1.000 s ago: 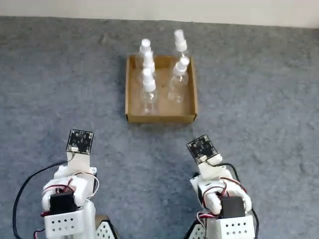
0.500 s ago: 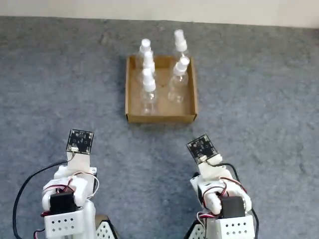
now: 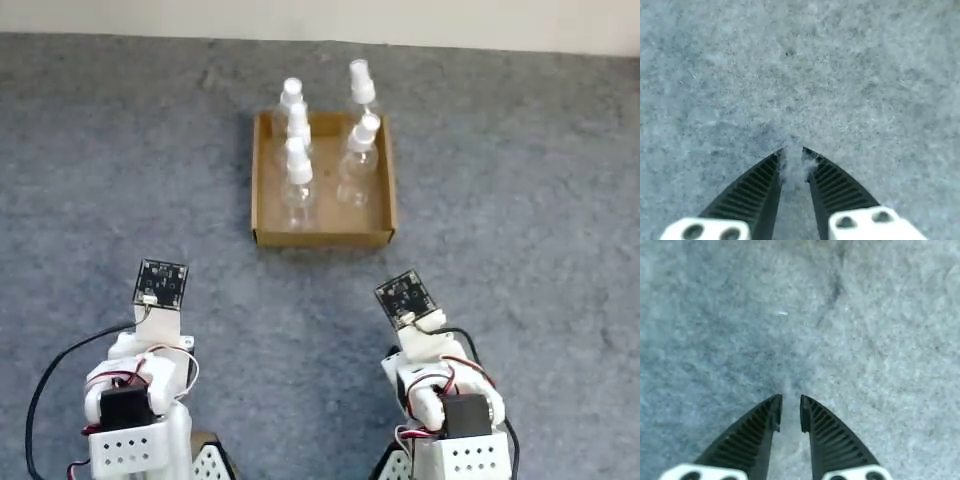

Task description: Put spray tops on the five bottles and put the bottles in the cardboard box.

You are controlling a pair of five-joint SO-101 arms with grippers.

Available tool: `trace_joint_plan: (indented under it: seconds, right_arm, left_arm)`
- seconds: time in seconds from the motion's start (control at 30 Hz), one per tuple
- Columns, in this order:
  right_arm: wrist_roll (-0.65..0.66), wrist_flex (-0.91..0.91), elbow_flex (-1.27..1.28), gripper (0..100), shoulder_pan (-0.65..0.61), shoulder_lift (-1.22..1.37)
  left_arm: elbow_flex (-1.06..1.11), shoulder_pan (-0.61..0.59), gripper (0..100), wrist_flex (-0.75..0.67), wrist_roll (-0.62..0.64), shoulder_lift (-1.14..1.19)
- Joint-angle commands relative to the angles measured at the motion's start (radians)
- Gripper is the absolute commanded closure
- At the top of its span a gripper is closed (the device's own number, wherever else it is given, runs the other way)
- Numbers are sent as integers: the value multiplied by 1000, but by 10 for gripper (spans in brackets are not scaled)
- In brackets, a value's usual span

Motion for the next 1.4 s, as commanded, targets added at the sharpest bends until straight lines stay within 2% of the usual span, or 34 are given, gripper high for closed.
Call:
trace_joint_plan:
  seconds: [0.0,1.37]
  right_arm:
    - [12,4,122,979,10,-7]
    - [12,4,124,979,8,-7]
  left_arm:
    - [22,12,991,6,-5,-10]
    - [22,15,991,8,-3,-2]
